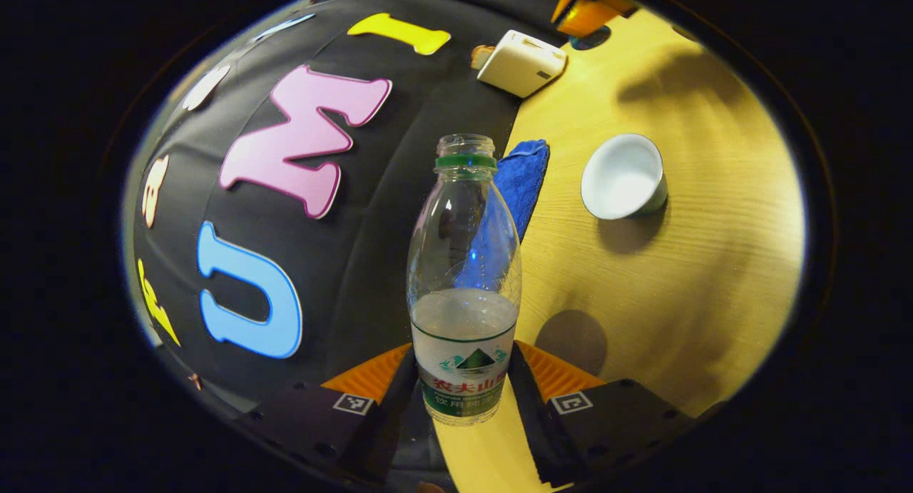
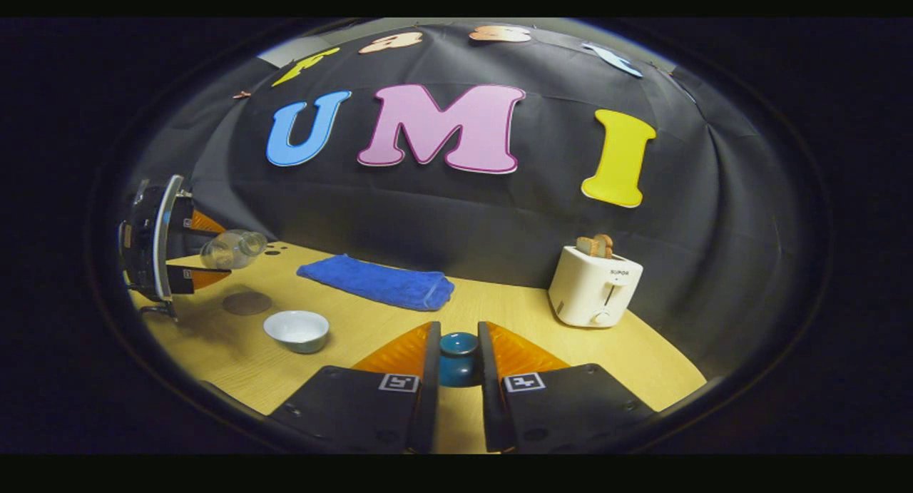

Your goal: Open the teacup lid with one hand, grasp the water bottle and pour water into the teacup with the other hand; after pouring, place the water bottle on the coaster and then close the teacup lid.

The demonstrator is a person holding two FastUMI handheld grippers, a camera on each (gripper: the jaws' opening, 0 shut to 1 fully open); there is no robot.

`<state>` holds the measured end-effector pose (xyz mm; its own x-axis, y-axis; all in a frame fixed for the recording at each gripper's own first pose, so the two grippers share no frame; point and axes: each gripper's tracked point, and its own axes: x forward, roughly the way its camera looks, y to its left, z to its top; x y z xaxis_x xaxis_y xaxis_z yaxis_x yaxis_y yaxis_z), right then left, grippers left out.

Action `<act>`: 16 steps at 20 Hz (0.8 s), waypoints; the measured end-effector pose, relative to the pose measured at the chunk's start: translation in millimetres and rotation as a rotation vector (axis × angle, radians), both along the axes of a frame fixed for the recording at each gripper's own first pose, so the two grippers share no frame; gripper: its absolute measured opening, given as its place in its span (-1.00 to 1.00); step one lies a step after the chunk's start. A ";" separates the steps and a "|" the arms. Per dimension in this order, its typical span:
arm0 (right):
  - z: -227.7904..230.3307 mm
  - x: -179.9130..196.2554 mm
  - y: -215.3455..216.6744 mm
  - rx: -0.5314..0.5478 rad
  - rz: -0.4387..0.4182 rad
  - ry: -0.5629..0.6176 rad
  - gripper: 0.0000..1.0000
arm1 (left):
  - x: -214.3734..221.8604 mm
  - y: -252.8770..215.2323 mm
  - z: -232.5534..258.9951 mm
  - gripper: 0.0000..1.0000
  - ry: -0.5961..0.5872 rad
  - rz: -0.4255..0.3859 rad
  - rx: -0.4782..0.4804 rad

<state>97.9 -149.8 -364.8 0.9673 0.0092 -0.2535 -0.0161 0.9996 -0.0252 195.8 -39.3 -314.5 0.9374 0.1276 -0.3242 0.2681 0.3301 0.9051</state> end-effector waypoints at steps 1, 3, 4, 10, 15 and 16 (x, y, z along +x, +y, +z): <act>0.9 -1.0 -2.3 -0.003 -0.001 -0.003 -0.33 | 1.6 -0.3 0.8 0.50 -0.001 -0.015 0.023; 2.9 -2.0 -5.2 -0.010 -0.003 -0.007 -0.43 | 6.3 -1.9 2.9 0.50 -0.003 -0.040 0.079; 3.1 -3.2 -6.7 -0.013 -0.004 -0.009 -0.43 | 9.1 -2.5 4.1 0.50 -0.003 -0.050 0.103; 2.1 -7.4 -10.1 -0.015 -0.003 -0.004 -0.53 | 14.6 1.3 -2.7 0.50 0.010 -0.079 0.235; 0.4 -9.4 -10.6 -0.019 -0.007 -0.003 -0.53 | 16.8 5.0 -1.4 0.49 -0.001 -0.091 0.313; 0.2 -8.6 -10.9 -0.022 -0.007 -0.002 -0.43 | 18.6 5.4 -0.3 0.49 -0.007 -0.098 0.333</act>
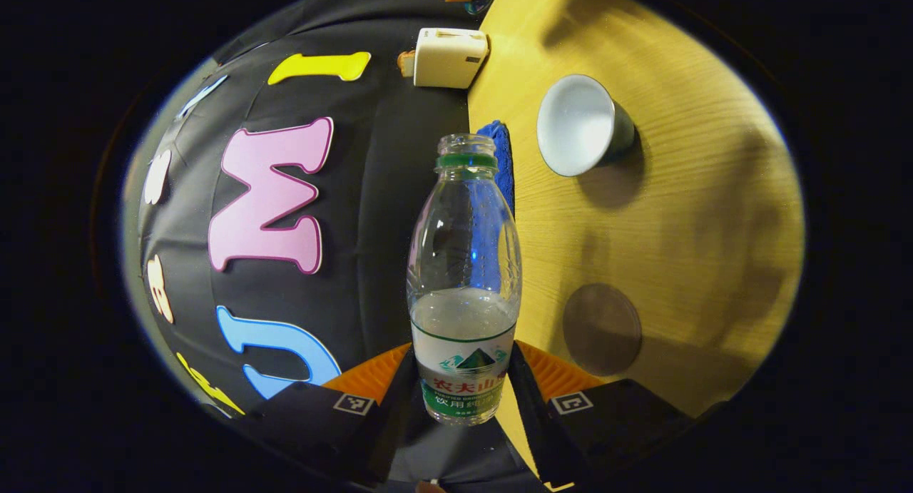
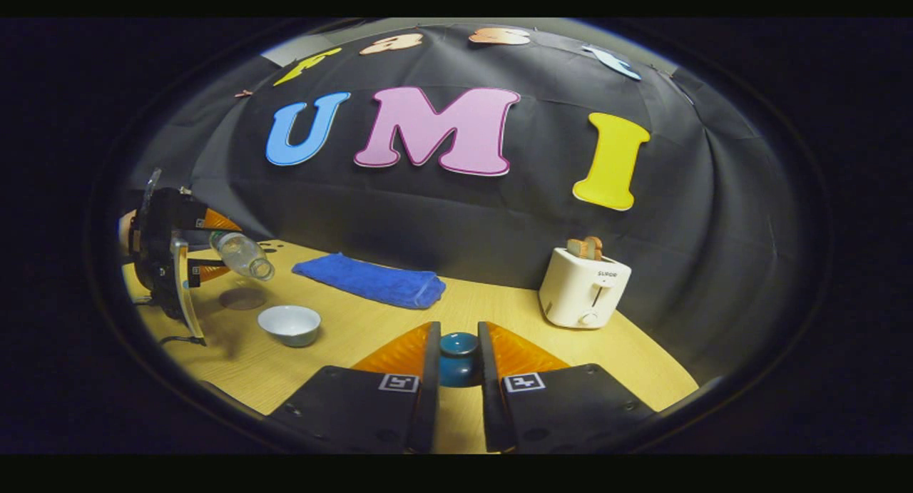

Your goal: Open the teacup lid with one hand, grasp the water bottle and pour water into the teacup with the other hand; after pouring, place the water bottle on the coaster and then close the teacup lid.

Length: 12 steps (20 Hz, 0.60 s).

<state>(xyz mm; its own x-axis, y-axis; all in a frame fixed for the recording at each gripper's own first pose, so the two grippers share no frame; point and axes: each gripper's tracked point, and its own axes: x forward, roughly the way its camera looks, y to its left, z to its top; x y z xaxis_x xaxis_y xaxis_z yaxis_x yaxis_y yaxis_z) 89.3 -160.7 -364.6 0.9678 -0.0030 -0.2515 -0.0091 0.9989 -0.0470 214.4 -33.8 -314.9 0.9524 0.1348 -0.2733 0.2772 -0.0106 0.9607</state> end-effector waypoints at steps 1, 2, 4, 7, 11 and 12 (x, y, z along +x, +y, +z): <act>-0.2 -0.3 -0.4 -0.002 0.000 0.000 -0.43 | -0.5 1.1 1.6 0.49 -0.002 -0.007 0.018; -0.3 -0.8 0.4 -0.002 0.000 0.000 -0.43 | -0.3 0.8 1.9 0.50 -0.003 -0.012 0.032; -0.6 -0.7 0.7 -0.004 -0.001 0.001 -0.43 | 1.1 2.0 4.7 0.50 -0.006 -0.024 0.057; -0.3 -1.1 -0.1 -0.003 -0.005 0.000 -0.43 | 3.8 -0.1 8.7 0.50 -0.023 -0.053 0.112; -0.3 -0.2 0.1 0.000 -0.010 0.000 -0.43 | 6.0 -1.2 8.9 0.50 -0.034 -0.069 0.145; -0.7 -0.6 -0.6 -0.001 -0.009 -0.001 -0.43 | 7.1 -3.2 8.8 0.50 -0.038 -0.074 0.150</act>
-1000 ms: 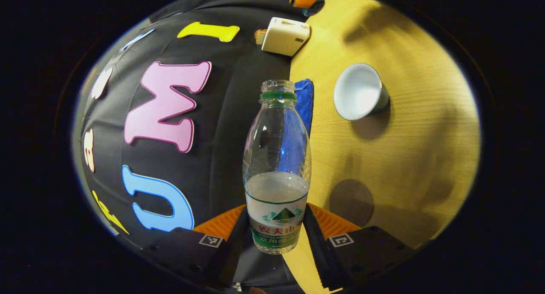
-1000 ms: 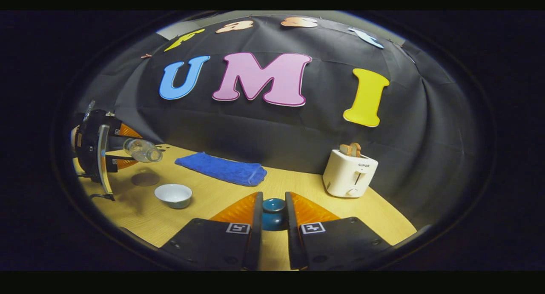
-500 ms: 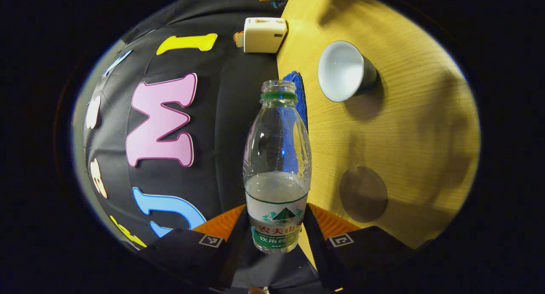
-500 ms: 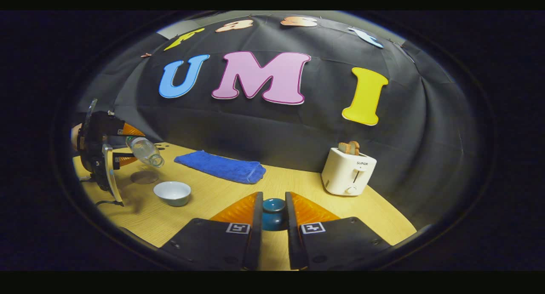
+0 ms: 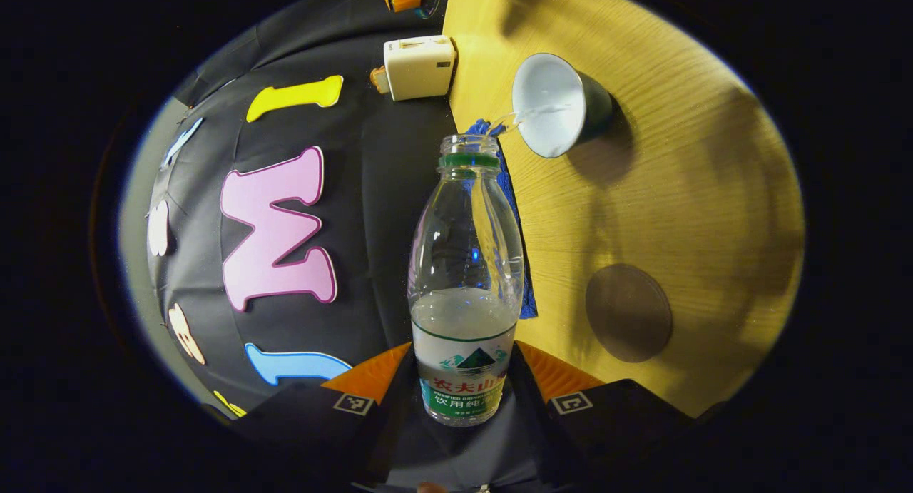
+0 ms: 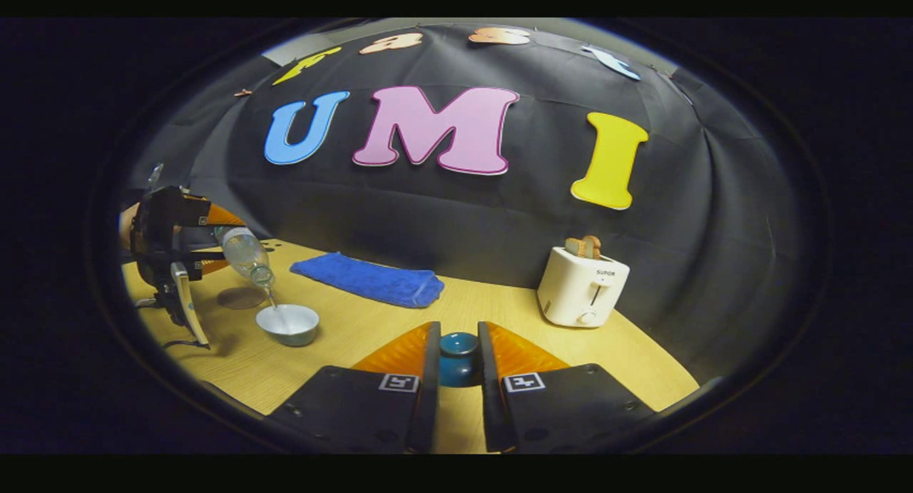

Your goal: Open the teacup lid with one hand, grasp the water bottle and pour water into the teacup with the other hand; after pouring, place the water bottle on the coaster and then close the teacup lid.

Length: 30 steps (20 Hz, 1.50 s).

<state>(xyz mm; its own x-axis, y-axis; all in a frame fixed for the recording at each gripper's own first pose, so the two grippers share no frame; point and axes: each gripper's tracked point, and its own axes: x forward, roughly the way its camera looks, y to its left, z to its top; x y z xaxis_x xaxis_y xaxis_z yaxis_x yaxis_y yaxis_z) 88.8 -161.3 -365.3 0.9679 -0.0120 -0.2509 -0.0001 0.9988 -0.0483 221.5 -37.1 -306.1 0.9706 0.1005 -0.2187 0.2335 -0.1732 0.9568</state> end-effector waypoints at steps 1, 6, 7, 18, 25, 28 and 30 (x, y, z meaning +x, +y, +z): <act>0.7 -0.2 0.6 -0.002 0.000 -0.001 -0.43 | -0.4 -1.6 1.8 0.50 -0.005 -0.004 0.006; 0.7 -1.5 -2.4 -0.001 -0.006 -0.003 -0.43 | -1.0 -9.9 6.1 0.50 -0.036 -0.031 0.040; 1.0 -1.6 -3.1 0.000 -0.008 -0.004 -0.43 | -0.9 -10.0 8.5 0.49 -0.042 -0.038 0.047; 3.6 -2.7 -1.4 -0.030 0.010 -0.020 -0.53 | 8.6 -17.1 17.8 0.49 -0.075 -0.090 0.156; 6.2 -3.8 -4.8 -0.027 0.010 -0.036 -0.43 | 15.1 -36.1 31.0 0.49 -0.119 -0.175 0.239; 7.1 -5.8 -6.7 -0.038 0.015 -0.039 -0.33 | 20.1 -44.3 37.9 0.49 -0.145 -0.213 0.265; 8.5 -5.5 -8.3 -0.035 0.014 -0.042 -0.53 | 21.7 -46.1 43.3 0.49 -0.162 -0.234 0.289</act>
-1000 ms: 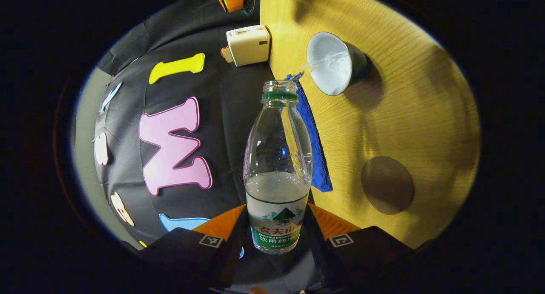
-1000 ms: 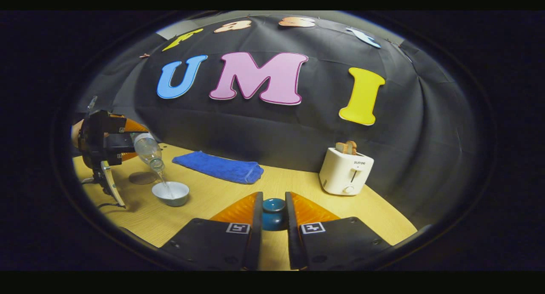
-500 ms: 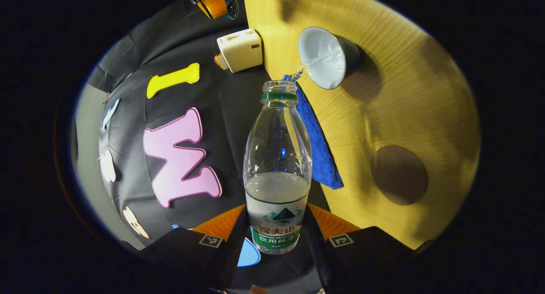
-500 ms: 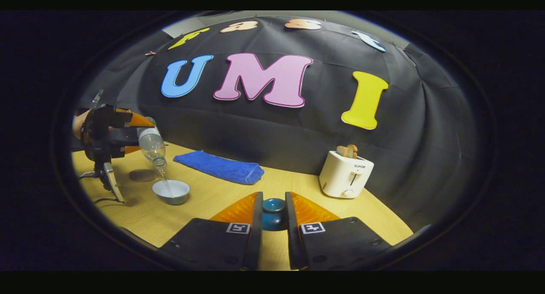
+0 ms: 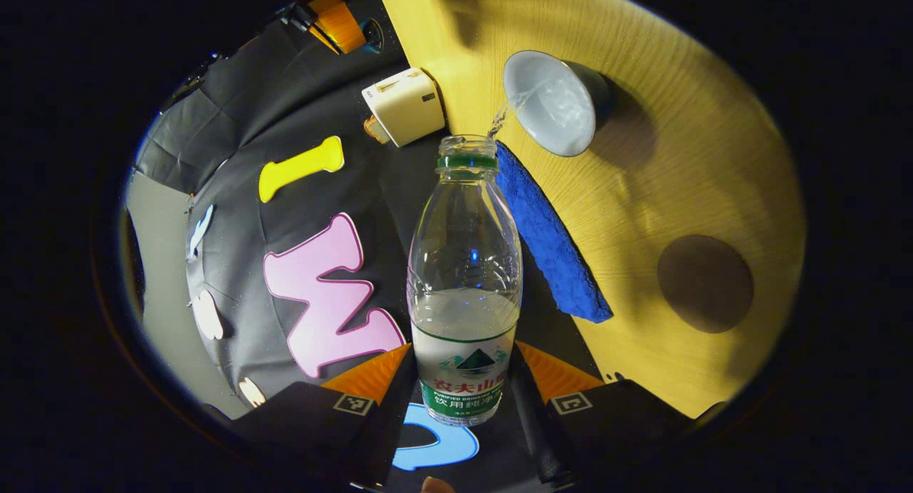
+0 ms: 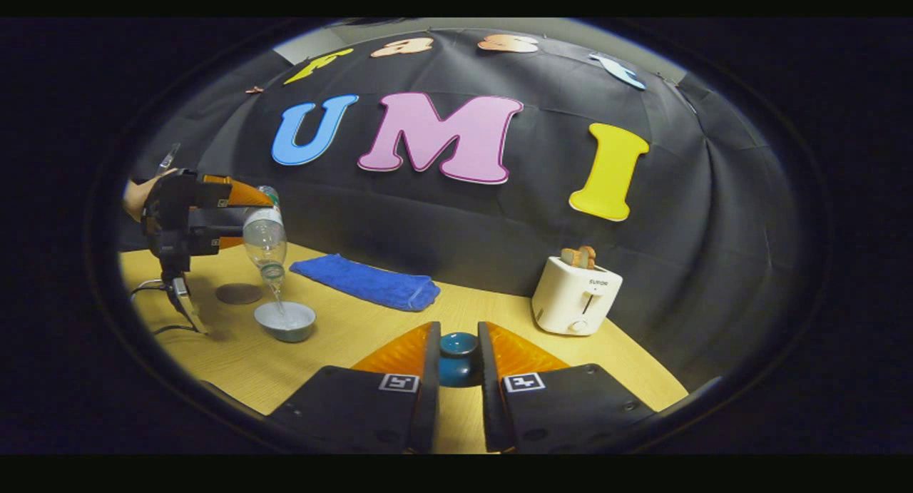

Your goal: Open the teacup lid with one hand, grasp the water bottle and pour water into the teacup with the other hand; after pouring, place the water bottle on the coaster and then close the teacup lid.

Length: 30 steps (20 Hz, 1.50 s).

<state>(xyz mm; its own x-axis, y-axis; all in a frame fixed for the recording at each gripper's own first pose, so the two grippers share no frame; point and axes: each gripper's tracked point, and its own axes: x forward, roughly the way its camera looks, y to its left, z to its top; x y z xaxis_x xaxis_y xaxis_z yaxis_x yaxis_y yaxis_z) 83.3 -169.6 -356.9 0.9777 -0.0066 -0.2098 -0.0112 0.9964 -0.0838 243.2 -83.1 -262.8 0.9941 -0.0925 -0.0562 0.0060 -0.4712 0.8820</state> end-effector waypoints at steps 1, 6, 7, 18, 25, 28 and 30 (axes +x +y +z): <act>0.3 -0.1 -0.8 0.001 -0.001 -0.002 -0.53 | 0.2 -2.1 3.9 0.49 -0.012 -0.015 0.014; 2.2 0.9 -0.6 0.005 -0.002 -0.007 -0.34 | 1.4 -19.1 21.1 0.49 -0.065 -0.103 0.064; 2.1 -0.1 -0.7 0.006 -0.002 -0.008 -0.34 | 1.9 -22.7 23.8 0.50 -0.075 -0.119 0.071; 2.0 0.8 1.6 -0.008 0.000 -0.008 -0.43 | 3.6 -27.0 26.5 0.49 -0.117 -0.149 0.070; 2.0 1.2 3.1 -0.001 -0.002 -0.001 -0.43 | 7.6 10.2 -10.0 0.50 0.001 0.011 -0.114; 2.5 3.5 6.7 -0.001 0.000 0.001 -0.43 | -5.2 30.9 -46.1 0.48 0.154 0.159 -0.517; 3.6 6.9 12.0 0.002 0.004 0.002 -0.43 | -18.5 24.0 -64.7 0.49 0.268 0.214 -0.827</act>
<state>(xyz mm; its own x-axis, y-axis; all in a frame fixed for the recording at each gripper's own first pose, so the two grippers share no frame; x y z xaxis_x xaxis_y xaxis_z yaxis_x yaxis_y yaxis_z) 90.2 -157.6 -353.2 0.9774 -0.0024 -0.2115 -0.0153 0.9965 -0.0818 224.7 -59.1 -327.5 0.9578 -0.0210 -0.2867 0.2757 0.3494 0.8955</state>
